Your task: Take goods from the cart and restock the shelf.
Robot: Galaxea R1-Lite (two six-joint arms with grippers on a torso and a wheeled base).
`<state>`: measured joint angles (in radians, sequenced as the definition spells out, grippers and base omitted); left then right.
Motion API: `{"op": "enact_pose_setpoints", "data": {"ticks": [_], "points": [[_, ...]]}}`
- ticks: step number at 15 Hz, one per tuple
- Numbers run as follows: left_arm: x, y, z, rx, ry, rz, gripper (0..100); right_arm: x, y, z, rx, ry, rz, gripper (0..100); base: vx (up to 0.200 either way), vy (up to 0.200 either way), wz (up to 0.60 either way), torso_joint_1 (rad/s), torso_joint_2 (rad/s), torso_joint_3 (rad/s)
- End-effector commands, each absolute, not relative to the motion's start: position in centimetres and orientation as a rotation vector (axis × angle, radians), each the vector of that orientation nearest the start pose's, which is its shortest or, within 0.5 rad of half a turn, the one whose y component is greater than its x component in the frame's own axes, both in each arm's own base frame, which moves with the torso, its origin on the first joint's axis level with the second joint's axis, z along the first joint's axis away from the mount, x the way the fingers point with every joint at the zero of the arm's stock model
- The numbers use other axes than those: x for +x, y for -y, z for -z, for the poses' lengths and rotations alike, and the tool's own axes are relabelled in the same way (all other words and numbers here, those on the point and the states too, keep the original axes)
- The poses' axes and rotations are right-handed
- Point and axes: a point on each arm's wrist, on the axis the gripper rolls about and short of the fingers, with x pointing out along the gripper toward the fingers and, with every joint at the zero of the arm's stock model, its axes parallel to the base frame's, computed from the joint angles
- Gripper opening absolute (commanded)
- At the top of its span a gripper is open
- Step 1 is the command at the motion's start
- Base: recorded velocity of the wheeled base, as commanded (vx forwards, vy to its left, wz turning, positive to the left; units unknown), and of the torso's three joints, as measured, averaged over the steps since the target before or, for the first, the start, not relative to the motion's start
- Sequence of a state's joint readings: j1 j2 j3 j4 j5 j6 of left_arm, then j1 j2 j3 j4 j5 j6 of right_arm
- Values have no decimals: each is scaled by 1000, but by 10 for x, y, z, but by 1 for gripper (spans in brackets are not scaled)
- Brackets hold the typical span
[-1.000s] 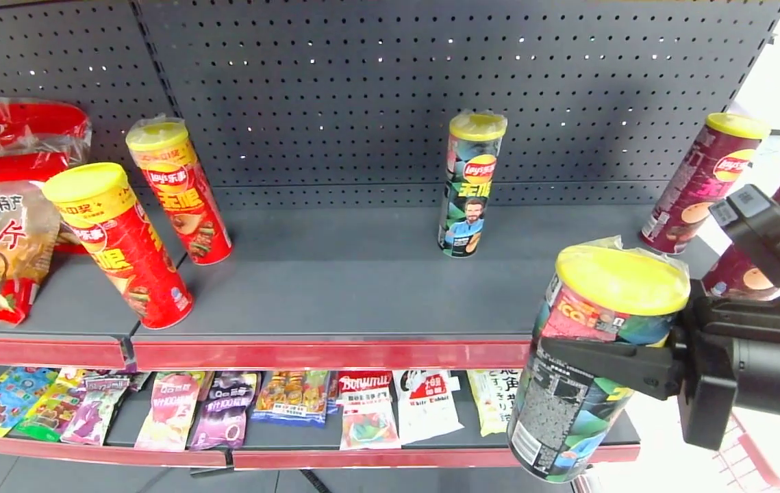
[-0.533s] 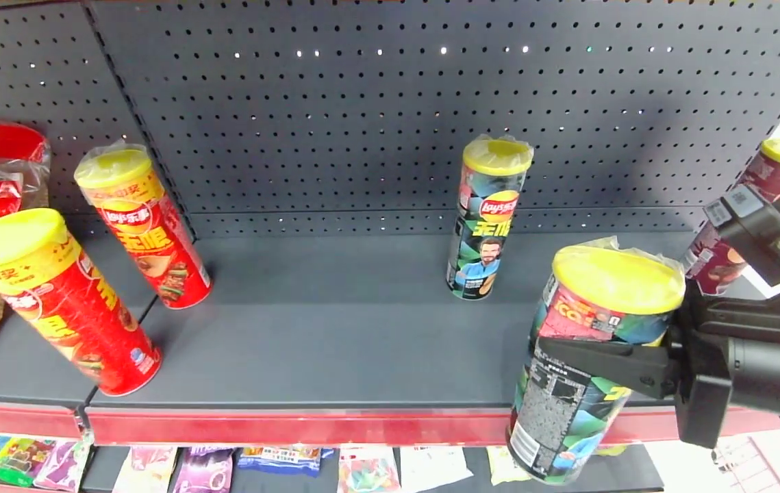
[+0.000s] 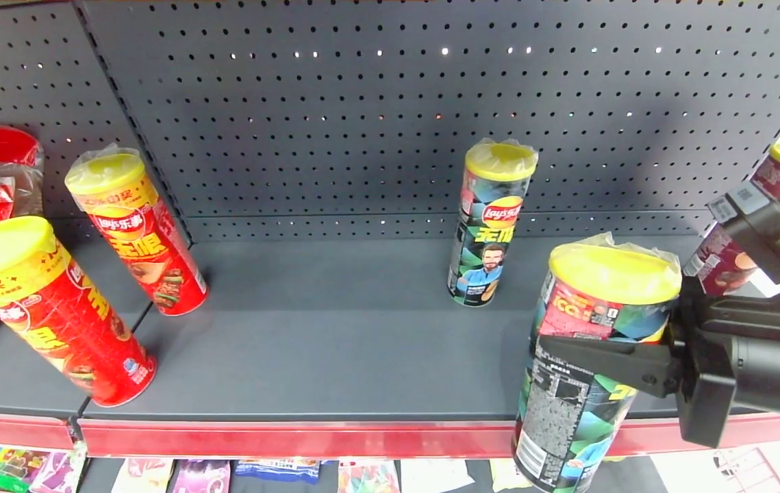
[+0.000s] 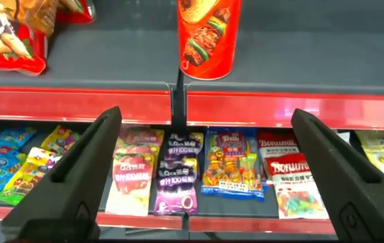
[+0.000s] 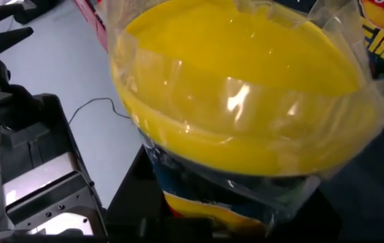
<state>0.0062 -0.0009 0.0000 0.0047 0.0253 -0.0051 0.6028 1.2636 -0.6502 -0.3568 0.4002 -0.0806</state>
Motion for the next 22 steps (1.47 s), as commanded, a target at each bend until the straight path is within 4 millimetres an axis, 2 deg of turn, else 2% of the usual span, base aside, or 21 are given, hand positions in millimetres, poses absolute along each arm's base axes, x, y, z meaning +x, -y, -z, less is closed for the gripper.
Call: {"op": "enact_pose_setpoints", "data": {"ticks": [1, 7, 8, 9, 10, 11, 12, 14, 16, 17, 18, 19, 20, 22], "points": [[-23, 0, -75, -5, -8, -31, 100, 154, -117, -227, -98, -177, -1008, 0, 0, 0, 0, 0, 0, 0], [-23, 3, -76, 81, 3, 120, 100, 155, -117, -235, -89, -104, -979, 0, 0, 0, 0, 0, 0, 0], [-24, 3, -84, 76, 33, 139, 100, 153, -115, -243, -83, -71, -965, 0, 0, 0, 0, 0, 0, 0], [-24, 4, -137, 47, 67, 183, 100, 153, -113, -248, -73, -56, -961, 0, 0, 0, 0, 0, 0, 0], [9, 4, -214, -6, 22, 193, 100, 150, -111, -254, -51, -42, -960, 0, 0, 0, 0, 0, 0, 0], [30, 6, -259, -27, 43, 265, 100, 148, -110, -257, -34, -36, -965, 0, 0, 0, 0, 0, 0, 0], [51, 10, -266, -21, -2, 359, 100, 144, -107, -260, -27, -18, -964, 0, 0, 0, 0, 0, 0, 0], [96, 36, -254, 95, -136, 712, 100, 131, -99, -252, -29, -27, -961, 0, 0, 0, 0, 0, 0, 0], [135, 68, -250, 104, -214, 867, 100, 127, -96, -241, -33, -59, -955, 0, 0, 0, 0, 0, 0, 0], [143, 77, -250, 106, -221, 910, 100, 127, -96, -241, -31, -58, -955, 0, 0, 0, 0, 0, 0, 0], [165, 98, -253, 108, -223, 981, 100, 129, -97, -244, -30, -52, -956, 0, 0, 0, 0, 0, 0, 0], [178, 109, -256, 110, -219, 1007, 100, 130, -98, -246, -29, -45, -955, 0, 0, 0, 0, 0, 0, 0], [202, 125, -261, 109, -212, 1029, 100, 135, -101, -249, -29, -45, -956, 0, 0, 0, 0, 0, 0, 0], [223, 140, -260, 113, -222, 1058, 100, 141, -105, -253, -29, -41, -955, 0, 0, 0, 0, 0, 0, 0]]}}
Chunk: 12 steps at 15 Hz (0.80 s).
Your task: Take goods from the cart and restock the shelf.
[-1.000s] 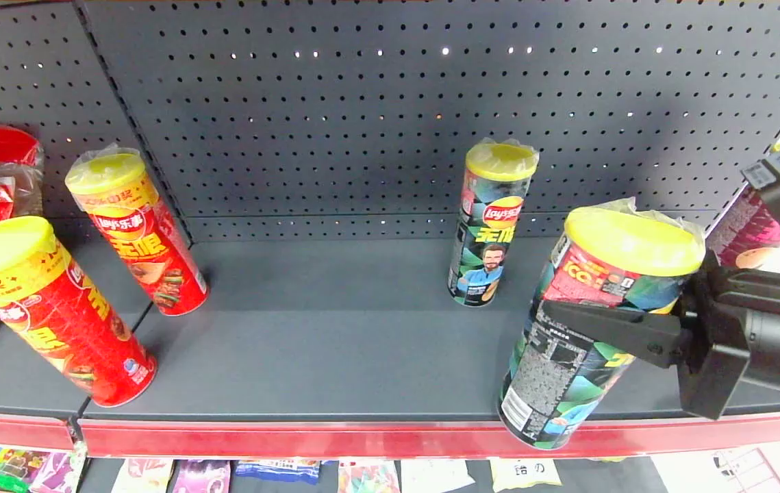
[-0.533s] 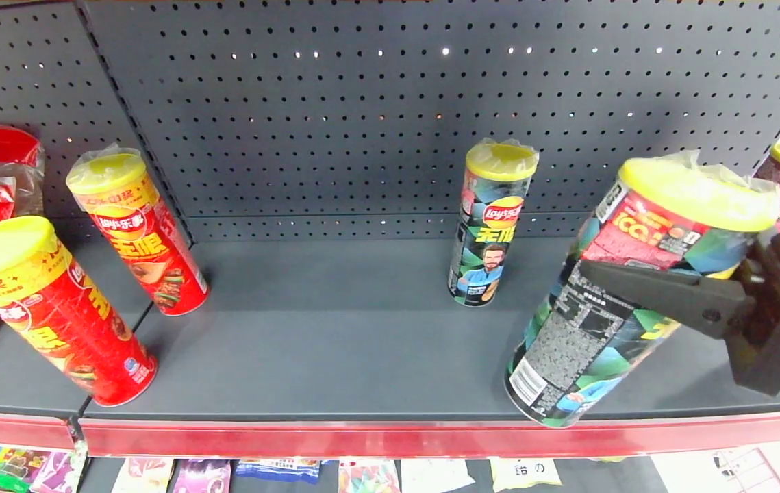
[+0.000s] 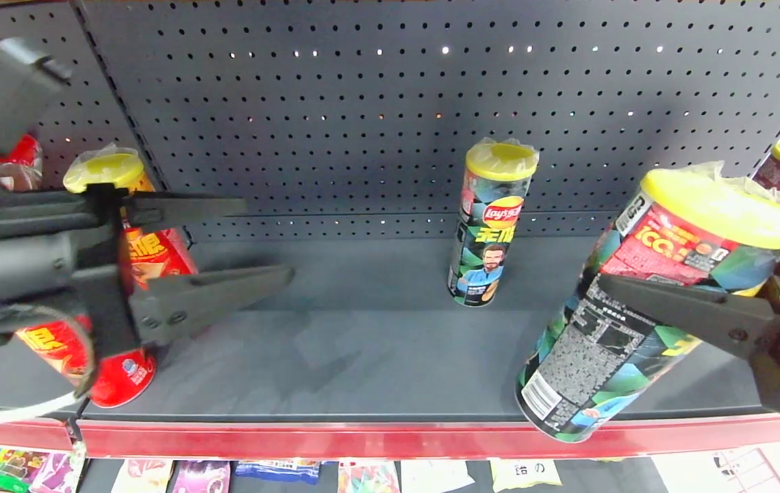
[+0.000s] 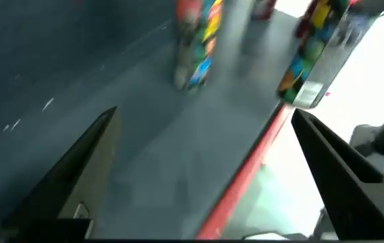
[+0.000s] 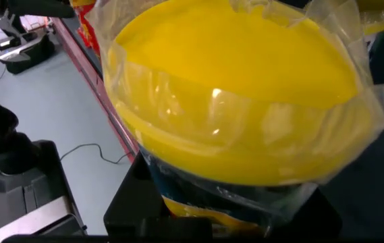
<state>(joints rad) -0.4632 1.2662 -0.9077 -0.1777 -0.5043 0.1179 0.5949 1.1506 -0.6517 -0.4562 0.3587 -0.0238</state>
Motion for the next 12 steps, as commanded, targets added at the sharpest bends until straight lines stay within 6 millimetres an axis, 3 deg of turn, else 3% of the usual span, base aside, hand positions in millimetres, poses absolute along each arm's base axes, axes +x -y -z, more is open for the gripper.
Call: {"op": "enact_pose_setpoints", "data": {"ticks": [1, 5, 12], "points": [[228, 151, -258, 126, -225, 1084, 100, 141, -105, -254, -28, -37, -956, 0, 0, 0, 0, 0, 0, 0], [244, 179, -246, 139, -261, 1128, 100, 142, -105, -254, -29, -39, -956, 0, 0, 0, 0, 0, 0, 0], [297, 218, -244, 162, -211, 1136, 100, 142, -105, -254, -29, -41, -953, 0, 0, 0, 0, 0, 0, 0]]}}
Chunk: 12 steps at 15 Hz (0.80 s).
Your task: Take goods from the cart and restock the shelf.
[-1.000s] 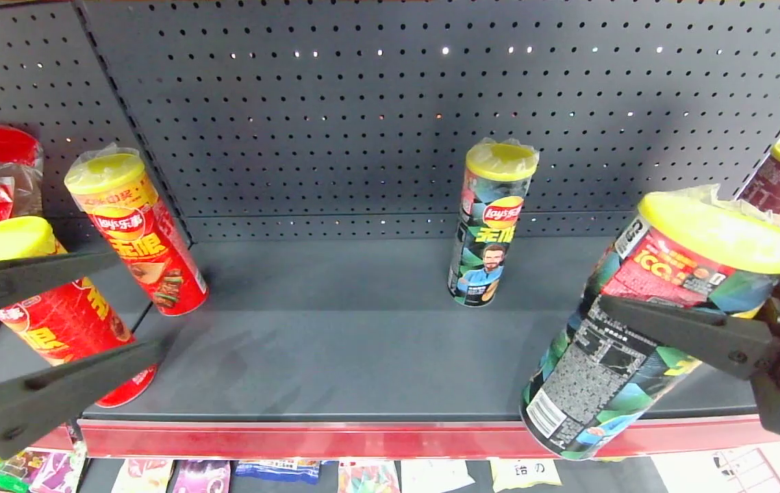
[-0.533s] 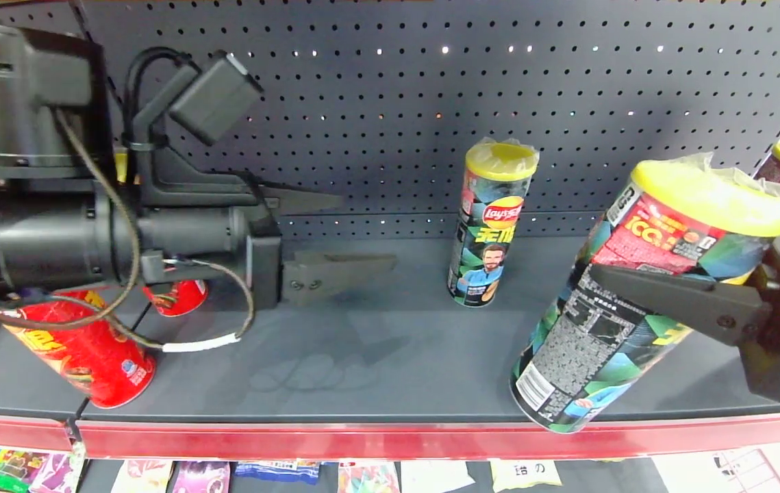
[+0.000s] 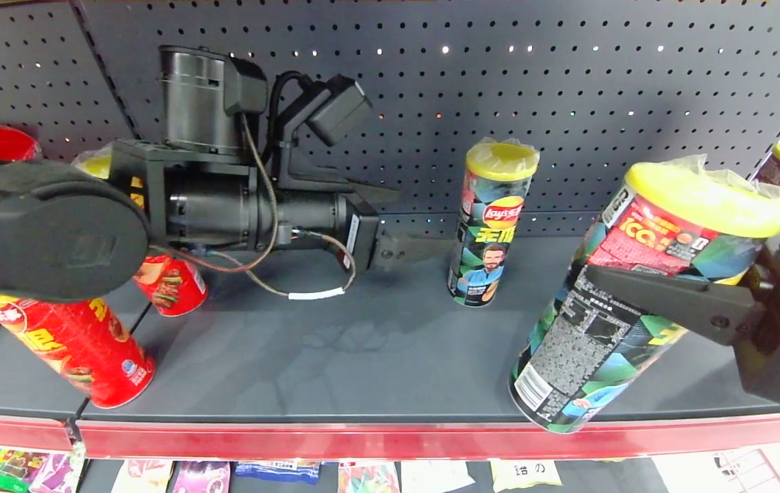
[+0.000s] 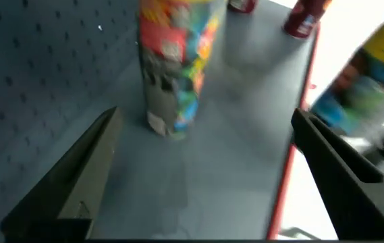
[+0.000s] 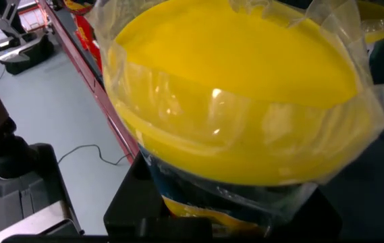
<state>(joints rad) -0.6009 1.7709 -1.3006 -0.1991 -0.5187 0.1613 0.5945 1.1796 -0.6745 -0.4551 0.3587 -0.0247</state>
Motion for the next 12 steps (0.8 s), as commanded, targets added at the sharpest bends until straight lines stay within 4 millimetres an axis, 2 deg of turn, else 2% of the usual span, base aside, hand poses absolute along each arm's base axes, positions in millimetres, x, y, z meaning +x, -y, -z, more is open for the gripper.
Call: {"op": "enact_pose_setpoints", "data": {"ticks": [1, 4, 8, 12], "points": [[305, 223, -244, 162, -201, 1136, 100, 142, -105, -253, -29, -42, -953, 0, 0, 0, 0, 0, 0, 0], [320, 237, -246, 162, -168, 1141, 100, 142, -104, -253, -29, -42, -947, 0, 0, 0, 0, 0, 0, 0], [322, 254, -243, 165, -161, 1173, 100, 143, -104, -253, -27, -45, -942, 0, 0, 0, 0, 0, 0, 0], [338, 269, -238, 169, -141, 1148, 100, 143, -104, -253, -27, -45, -942, 0, 0, 0, 0, 0, 0, 0]]}}
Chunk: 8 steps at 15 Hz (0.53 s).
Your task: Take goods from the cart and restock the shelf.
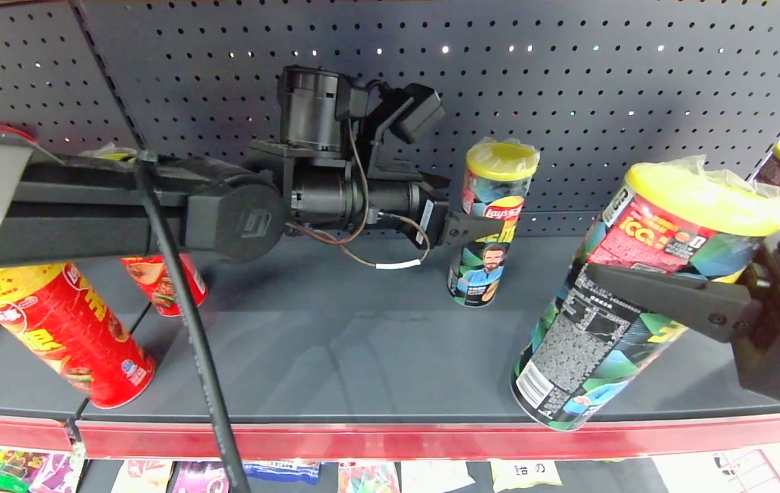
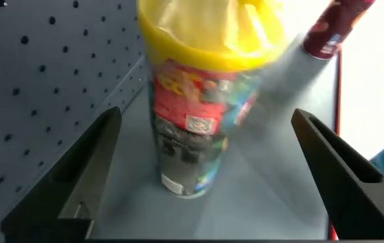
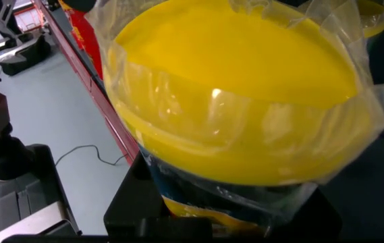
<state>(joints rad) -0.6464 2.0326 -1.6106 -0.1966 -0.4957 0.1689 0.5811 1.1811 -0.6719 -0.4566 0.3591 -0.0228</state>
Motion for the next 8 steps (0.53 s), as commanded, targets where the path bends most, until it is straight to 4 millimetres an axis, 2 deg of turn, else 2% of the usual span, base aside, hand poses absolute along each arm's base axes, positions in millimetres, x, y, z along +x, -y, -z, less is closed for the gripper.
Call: {"op": "enact_pose_setpoints", "data": {"ticks": [1, 8], "points": [[339, 271, -239, 168, -135, 1150, 100, 143, -103, -253, -27, -43, -941, 0, 0, 0, 0, 0, 0, 0], [349, 295, -230, 174, -112, 1142, 100, 144, -102, -253, -27, -43, -931, 0, 0, 0, 0, 0, 0, 0]]}}
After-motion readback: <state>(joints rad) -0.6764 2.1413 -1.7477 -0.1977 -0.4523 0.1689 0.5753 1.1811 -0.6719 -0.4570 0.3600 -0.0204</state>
